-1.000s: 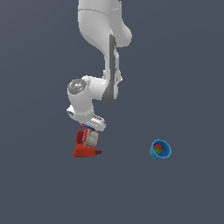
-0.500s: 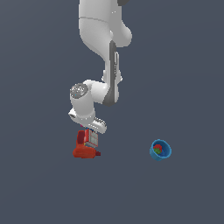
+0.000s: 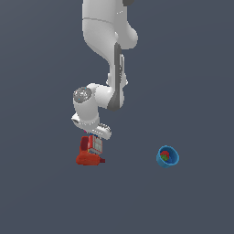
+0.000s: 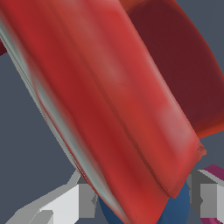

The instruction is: Pick up a designated object from a clutter of objects.

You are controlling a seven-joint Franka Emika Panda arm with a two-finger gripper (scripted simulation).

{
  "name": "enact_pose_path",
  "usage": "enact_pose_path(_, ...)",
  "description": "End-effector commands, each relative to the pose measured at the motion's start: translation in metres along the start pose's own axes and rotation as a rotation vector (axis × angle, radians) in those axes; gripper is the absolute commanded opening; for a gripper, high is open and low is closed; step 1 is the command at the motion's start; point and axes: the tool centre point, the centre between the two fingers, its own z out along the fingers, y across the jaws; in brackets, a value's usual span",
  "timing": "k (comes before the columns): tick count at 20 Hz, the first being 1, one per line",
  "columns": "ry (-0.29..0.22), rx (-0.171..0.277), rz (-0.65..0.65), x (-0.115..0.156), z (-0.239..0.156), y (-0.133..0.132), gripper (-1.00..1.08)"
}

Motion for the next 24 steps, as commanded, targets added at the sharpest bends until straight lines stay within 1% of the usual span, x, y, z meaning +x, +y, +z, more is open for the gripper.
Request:
enact_pose_path(1, -0.004, -0.003, 0.005, -0.001, 0.001, 0.002, -1.00)
enact_pose_path(6, -0.004, -0.003, 0.005, -0.002, -0.011, -0.010, -1.00)
enact_pose_path(11, -0.004, -0.003, 0.005, -0.003, -0.035, -0.034, -1.00)
enact_pose_path(16, -0.004, -0.004, 0.006, -0.004, -0.071, -0.069, -1.00)
enact_pose_path(24, -0.004, -0.007, 0.007, -0.007, -0.142, -0.137, -1.00)
